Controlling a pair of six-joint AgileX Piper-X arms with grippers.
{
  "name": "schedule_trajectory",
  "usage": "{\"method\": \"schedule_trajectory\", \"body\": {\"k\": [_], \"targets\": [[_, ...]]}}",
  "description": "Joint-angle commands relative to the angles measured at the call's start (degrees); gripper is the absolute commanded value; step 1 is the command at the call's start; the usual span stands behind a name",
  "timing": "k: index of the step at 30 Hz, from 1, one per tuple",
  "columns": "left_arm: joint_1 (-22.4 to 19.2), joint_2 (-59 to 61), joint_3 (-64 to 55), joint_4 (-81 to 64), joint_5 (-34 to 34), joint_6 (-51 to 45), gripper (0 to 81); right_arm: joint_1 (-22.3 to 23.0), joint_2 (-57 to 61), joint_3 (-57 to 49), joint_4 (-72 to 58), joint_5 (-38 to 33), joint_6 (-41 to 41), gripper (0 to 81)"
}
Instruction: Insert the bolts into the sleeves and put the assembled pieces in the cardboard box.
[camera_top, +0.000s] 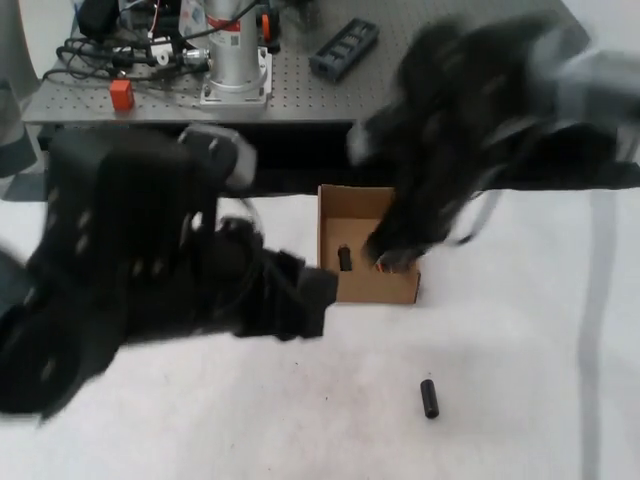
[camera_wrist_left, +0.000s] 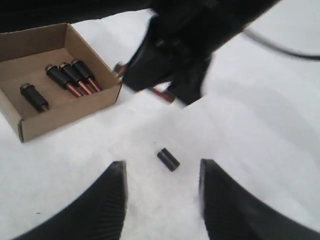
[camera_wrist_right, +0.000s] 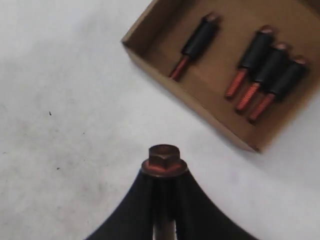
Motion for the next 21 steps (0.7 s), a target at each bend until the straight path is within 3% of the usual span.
{"method": "schedule_trajectory", "body": {"k": [1,12,21], "targets": [[-2.01,6.46,-6.85,7.15,0.16,0.94,33.2,-1.08,-2.92,1.84,0.68,-1.3,1.19,6.9],[-11.56,35.82,-39.47,32.87,-5.61,-2.45,37.9,-18.66,-38.59,25.45,6.39,-1.05,6.77,6.9],[-13.01,49.2,-50.78,36.31,-5.66,-10.06,37.9,-20.76,-49.21,31.44,9.68,-1.05,7.38,6.9]]}}
